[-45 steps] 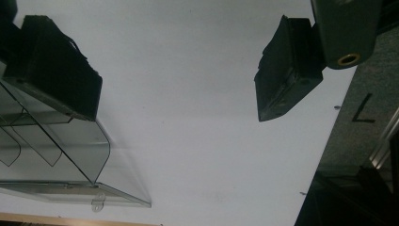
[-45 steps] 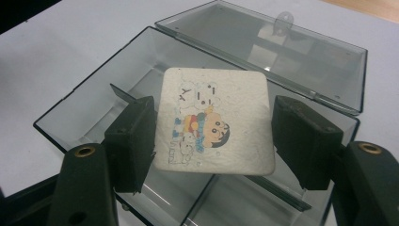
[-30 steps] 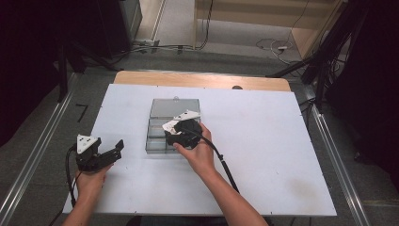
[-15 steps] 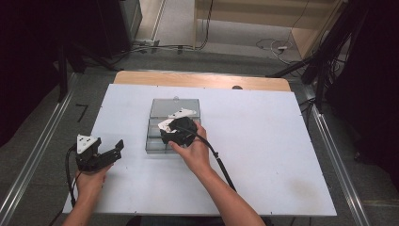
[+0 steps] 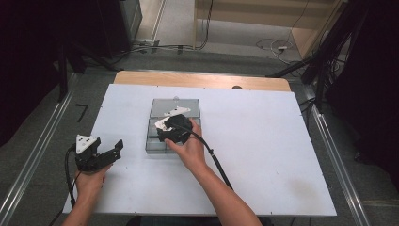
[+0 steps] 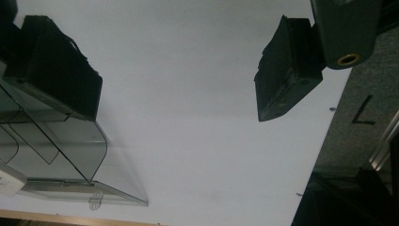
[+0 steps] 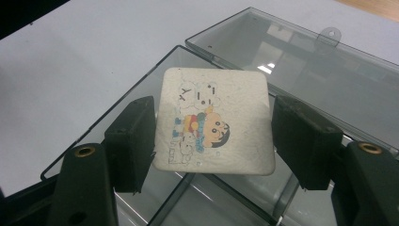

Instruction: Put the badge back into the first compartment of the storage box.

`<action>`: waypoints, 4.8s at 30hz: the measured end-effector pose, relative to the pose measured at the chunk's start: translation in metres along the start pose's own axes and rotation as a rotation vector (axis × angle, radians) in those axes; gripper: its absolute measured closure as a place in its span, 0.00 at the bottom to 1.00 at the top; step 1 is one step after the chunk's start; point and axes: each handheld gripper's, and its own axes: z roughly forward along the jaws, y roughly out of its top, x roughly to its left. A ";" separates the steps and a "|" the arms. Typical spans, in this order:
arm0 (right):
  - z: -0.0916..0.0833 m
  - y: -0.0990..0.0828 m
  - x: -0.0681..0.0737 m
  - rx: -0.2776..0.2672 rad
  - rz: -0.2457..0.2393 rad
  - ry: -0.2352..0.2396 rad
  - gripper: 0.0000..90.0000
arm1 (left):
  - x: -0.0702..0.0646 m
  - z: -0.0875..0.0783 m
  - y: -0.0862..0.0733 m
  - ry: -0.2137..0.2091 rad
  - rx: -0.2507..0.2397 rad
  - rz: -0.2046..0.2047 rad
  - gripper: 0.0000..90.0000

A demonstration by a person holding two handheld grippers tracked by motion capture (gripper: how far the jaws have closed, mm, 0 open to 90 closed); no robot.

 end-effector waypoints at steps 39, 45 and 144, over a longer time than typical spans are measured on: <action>0.031 0.013 0.010 0.055 0.084 0.140 0.34 | 0.003 -0.002 0.001 -0.001 -0.007 -0.010 0.17; 0.040 0.011 -0.004 0.085 0.181 0.186 0.28 | 0.003 -0.002 0.001 -0.002 -0.007 -0.008 0.17; -0.084 -0.080 -0.109 -0.023 0.218 0.007 0.26 | -0.002 0.001 -0.001 -0.001 0.008 0.017 0.17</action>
